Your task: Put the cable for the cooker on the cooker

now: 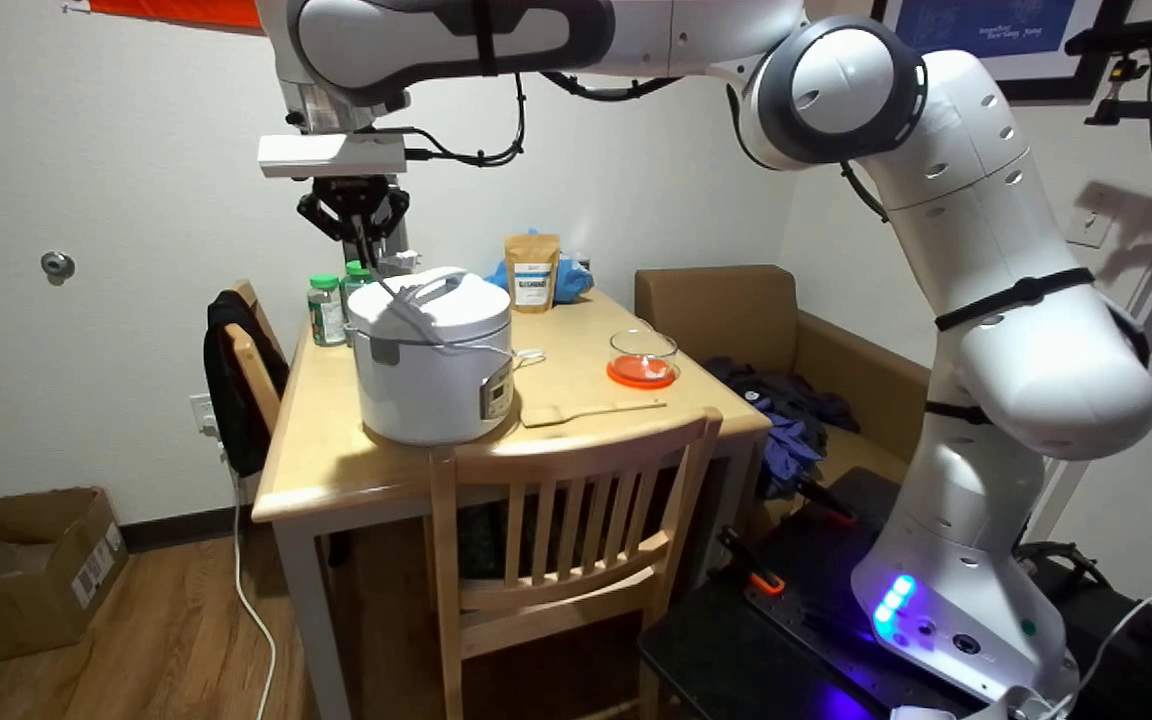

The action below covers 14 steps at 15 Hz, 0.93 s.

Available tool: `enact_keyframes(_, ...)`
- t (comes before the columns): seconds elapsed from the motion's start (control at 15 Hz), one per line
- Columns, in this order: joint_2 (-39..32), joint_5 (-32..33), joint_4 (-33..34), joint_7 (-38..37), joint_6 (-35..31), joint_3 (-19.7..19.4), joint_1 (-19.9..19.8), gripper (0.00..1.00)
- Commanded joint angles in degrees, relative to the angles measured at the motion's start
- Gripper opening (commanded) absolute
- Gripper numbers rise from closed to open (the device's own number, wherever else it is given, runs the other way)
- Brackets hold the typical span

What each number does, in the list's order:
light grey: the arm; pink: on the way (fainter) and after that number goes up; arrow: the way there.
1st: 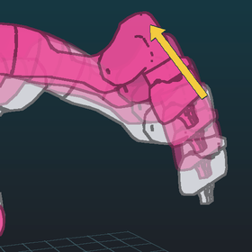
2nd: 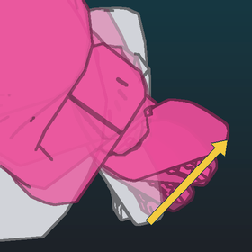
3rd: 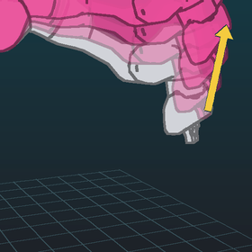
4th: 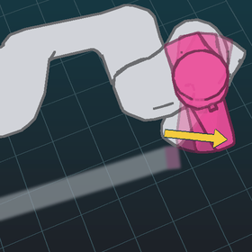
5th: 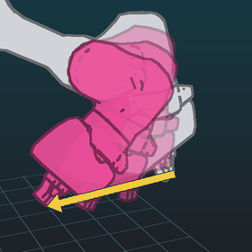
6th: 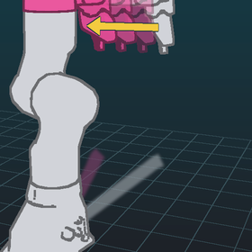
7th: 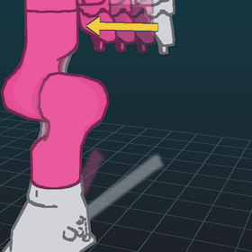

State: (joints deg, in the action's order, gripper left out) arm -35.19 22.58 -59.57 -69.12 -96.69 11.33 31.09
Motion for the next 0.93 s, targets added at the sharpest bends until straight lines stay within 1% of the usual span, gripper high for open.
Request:
enact_keyframes(0.0, 3.23, -2.78, -5.43, -1.98, 0.07, 0.74, -0.86, 0.02)
enact_keyframes(0.4, 6.32, -6.99, -11.74, -3.46, -1.72, 0.69, -1.71, 0.02)
enact_keyframes(0.6, 7.44, -7.99, -13.06, -4.04, -1.68, 0.40, -2.08, 0.02)
enact_keyframes(0.87, 8.50, -9.42, -13.38, -2.72, -2.48, 0.54, -3.16, 0.02)
